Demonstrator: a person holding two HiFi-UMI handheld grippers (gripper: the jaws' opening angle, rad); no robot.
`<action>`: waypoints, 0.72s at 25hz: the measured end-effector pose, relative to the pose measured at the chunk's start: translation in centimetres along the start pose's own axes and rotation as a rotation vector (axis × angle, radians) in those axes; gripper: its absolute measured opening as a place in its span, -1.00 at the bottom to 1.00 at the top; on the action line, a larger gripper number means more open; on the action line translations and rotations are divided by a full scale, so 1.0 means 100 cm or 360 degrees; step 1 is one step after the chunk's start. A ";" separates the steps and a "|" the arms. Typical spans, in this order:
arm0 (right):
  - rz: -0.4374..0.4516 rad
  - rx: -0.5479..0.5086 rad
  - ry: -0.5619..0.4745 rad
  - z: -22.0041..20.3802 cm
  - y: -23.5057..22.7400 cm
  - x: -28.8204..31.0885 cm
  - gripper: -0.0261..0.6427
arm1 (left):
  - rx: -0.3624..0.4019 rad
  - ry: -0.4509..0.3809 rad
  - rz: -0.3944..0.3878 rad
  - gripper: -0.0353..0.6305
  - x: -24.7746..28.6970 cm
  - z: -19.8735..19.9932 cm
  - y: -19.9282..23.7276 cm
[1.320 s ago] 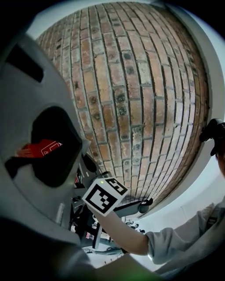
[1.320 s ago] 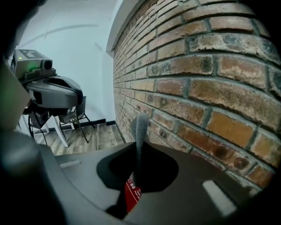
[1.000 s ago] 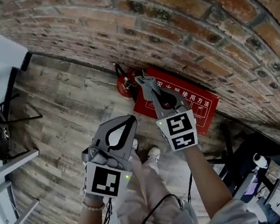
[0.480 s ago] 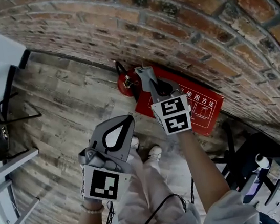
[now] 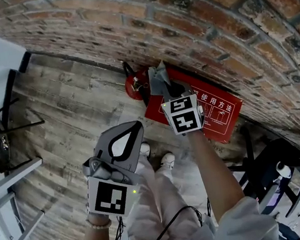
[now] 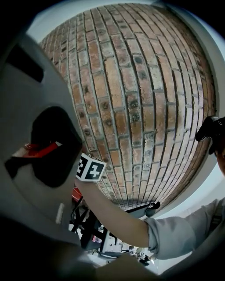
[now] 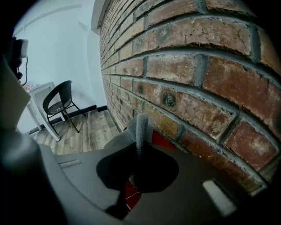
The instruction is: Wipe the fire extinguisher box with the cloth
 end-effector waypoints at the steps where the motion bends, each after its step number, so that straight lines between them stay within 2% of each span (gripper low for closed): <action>1: -0.0004 -0.0002 0.0005 -0.001 -0.001 0.001 -0.87 | 0.0002 0.0000 -0.0002 -0.91 0.001 0.000 0.000; 18: -0.0010 0.0006 0.0002 -0.005 -0.006 -0.001 -0.87 | 0.0028 0.0023 -0.0049 -0.90 0.012 -0.004 -0.007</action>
Point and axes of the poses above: the fingertips, and each gripper's own axes: x forward along the fingers, y to its left, z out of its top, the point moved 7 cm from there along -x, backward along the fingers, and after that the axes turned 14 degrees about -y, right-handed, at the moved point
